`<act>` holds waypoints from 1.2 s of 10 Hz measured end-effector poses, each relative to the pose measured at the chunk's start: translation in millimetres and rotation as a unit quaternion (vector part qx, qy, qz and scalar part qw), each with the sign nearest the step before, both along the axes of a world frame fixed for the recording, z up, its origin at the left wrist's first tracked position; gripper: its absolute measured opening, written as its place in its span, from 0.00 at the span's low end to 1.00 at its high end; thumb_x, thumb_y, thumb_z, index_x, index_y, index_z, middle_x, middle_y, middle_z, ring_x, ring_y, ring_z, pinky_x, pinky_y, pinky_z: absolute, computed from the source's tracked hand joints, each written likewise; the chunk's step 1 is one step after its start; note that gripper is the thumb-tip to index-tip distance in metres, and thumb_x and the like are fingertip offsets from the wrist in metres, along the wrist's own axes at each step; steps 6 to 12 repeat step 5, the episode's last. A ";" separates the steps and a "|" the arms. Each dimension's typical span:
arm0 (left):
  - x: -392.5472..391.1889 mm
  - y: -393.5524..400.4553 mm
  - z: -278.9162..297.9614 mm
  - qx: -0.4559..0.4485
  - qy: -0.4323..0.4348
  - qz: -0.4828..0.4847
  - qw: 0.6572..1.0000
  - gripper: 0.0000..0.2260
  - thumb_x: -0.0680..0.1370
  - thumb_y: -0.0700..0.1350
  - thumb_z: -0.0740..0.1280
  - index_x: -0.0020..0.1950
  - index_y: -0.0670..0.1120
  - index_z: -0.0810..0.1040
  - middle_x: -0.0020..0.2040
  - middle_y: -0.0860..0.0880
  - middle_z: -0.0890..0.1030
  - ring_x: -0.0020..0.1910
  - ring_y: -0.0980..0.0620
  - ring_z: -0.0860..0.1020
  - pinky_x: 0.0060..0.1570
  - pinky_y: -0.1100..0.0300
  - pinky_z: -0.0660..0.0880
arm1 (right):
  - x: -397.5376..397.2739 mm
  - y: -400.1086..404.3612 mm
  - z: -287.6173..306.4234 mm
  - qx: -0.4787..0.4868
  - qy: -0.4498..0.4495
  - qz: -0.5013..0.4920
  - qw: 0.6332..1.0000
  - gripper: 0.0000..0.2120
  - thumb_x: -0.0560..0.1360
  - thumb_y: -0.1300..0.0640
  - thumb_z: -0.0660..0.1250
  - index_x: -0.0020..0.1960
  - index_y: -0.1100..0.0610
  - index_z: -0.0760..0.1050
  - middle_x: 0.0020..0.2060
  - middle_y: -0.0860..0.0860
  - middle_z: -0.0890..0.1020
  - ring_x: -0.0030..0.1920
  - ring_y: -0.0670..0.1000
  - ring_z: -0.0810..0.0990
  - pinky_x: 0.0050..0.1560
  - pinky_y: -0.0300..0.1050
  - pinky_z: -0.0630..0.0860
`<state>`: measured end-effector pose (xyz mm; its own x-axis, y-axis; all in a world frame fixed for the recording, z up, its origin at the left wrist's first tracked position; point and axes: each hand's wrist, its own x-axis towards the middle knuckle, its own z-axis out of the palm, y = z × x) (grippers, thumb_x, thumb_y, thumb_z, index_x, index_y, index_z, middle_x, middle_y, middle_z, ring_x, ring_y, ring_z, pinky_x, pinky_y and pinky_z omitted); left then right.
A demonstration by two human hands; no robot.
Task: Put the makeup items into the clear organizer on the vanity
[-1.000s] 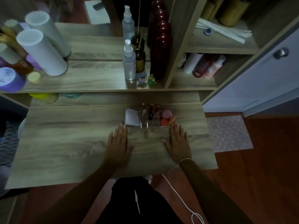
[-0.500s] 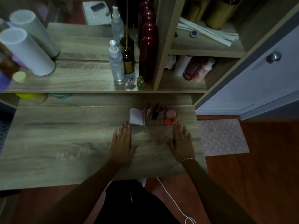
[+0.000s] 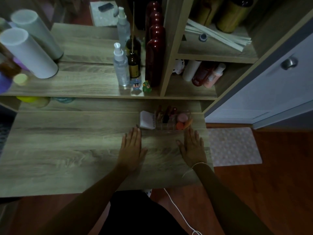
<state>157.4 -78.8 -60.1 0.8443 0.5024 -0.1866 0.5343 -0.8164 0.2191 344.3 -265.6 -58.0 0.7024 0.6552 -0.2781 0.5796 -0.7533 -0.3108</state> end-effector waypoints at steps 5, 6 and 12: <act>-2.2 4.3 -3.6 -0.008 -0.002 -0.006 1.000 0.35 0.77 0.61 0.45 0.75 0.38 0.48 0.76 0.39 0.53 0.75 0.42 0.51 0.72 0.45 0.47 | -7.0 -9.9 -7.5 0.109 -0.003 -0.049 0.993 0.34 0.79 0.41 0.53 0.76 0.50 0.39 0.78 0.51 0.47 0.77 0.53 0.45 0.75 0.57 0.47; -2.2 4.3 -3.6 -0.008 -0.002 -0.006 1.000 0.35 0.77 0.61 0.45 0.75 0.38 0.48 0.76 0.39 0.53 0.75 0.42 0.51 0.72 0.45 0.47 | -7.0 -9.9 -7.5 0.109 -0.003 -0.049 0.993 0.34 0.79 0.41 0.53 0.76 0.50 0.39 0.78 0.51 0.47 0.77 0.53 0.45 0.75 0.57 0.47; -2.2 4.3 -3.6 -0.008 -0.002 -0.006 1.000 0.35 0.77 0.61 0.45 0.75 0.38 0.48 0.76 0.39 0.53 0.75 0.42 0.51 0.72 0.45 0.47 | -7.0 -9.9 -7.5 0.109 -0.003 -0.049 0.993 0.34 0.79 0.41 0.53 0.76 0.50 0.39 0.78 0.51 0.47 0.77 0.53 0.45 0.75 0.57 0.47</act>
